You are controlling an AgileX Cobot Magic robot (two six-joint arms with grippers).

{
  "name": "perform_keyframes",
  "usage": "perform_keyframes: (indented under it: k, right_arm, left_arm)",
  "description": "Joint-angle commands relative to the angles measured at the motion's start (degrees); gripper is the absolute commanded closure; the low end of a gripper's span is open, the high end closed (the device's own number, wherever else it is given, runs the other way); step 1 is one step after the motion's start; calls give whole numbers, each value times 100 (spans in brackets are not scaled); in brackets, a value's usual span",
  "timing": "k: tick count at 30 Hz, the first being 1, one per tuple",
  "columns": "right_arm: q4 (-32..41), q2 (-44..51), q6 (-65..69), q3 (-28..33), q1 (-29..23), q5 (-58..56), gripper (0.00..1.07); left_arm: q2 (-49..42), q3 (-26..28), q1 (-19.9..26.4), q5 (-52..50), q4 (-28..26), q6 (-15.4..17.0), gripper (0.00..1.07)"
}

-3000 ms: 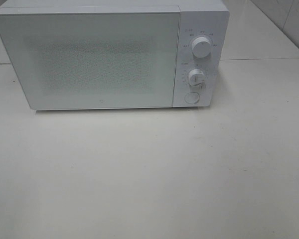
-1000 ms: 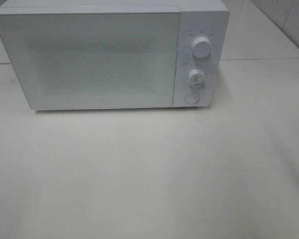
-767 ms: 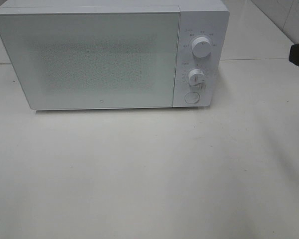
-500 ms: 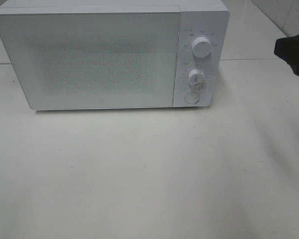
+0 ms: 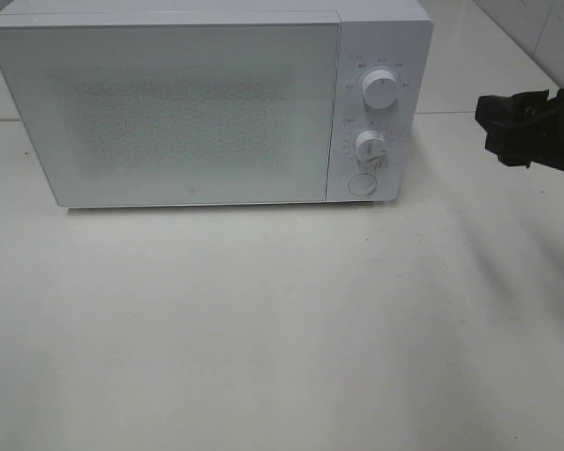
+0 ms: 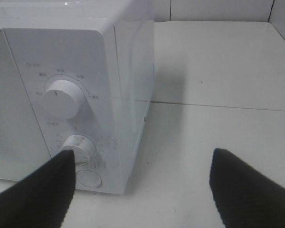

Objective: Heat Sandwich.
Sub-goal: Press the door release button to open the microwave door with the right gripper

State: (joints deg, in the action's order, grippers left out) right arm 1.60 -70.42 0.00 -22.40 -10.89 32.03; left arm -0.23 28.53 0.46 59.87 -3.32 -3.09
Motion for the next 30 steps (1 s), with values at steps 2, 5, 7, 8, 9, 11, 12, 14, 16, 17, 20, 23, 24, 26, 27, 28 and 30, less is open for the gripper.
perform_keyframes:
  k: [2,5,7,8,9,11,12,14,16,17,20,23,24,26,27,28,30]
  right_arm:
    - [619,-464,-567,195,-132,831,31]
    - [1060,-705,-848,241,-464,1066,31]
    - [1352,-894,-1026,241,-699,1243,31]
    - [1352,-894,-1026,241,-699,1243,31]
    - [1513,-974,-1112,241,-802,1341,31]
    - [1965,-1232,-1238,241,-1175,1690,31]
    - [2108,-1329,-1266,241,-1312,1793,31]
    - [2252,-1415,-1306,241,-1444,1879,31]
    - [2590,-1662,-1415,229,-1816,2103,31]
    - [2716,-1753,-1415,229,-1942,2194,31]
    - [3105,-1994,-1409,229,-2298,2412,31]
    - [3369,-2131,-1409,229,-2527,2510,31]
    - [3507,-2212,-1409,218,-2641,2567,31]
    - [3867,-2401,-1409,149,-2899,2624,31]
    - [3942,-2452,-1409,109,-2974,2624,31]
    - [3942,-2452,-1409,109,-2974,2624,31]
    - [3982,-2613,-1409,-23,-3151,2618,31]
  left_arm:
    - [-109,-17,23,-52,-6,6,10]
    - [-109,-17,23,-52,-6,6,10]
    - [-109,-17,23,-52,-6,6,10]
    - [-109,-17,23,-52,-6,6,10]
    - [-109,-17,23,-52,-6,6,10]
    - [-109,-17,23,-52,-6,6,10]
    - [-109,-17,23,-52,-6,6,10]
    - [-109,-17,23,-52,-6,6,10]
    - [-109,-17,23,-52,-6,6,10]
    - [-109,-17,23,-52,-6,6,10]
    - [-109,-17,23,-52,-6,6,10]
    - [-109,-17,23,-52,-6,6,10]
    - [-109,-17,23,-52,-6,6,10]
    - [-109,-17,23,-52,-6,6,10]
    - [-109,-17,23,-52,-6,6,10]
    - [-109,-17,23,-52,-6,6,10]
    - [-109,-17,23,-52,-11,6,10]
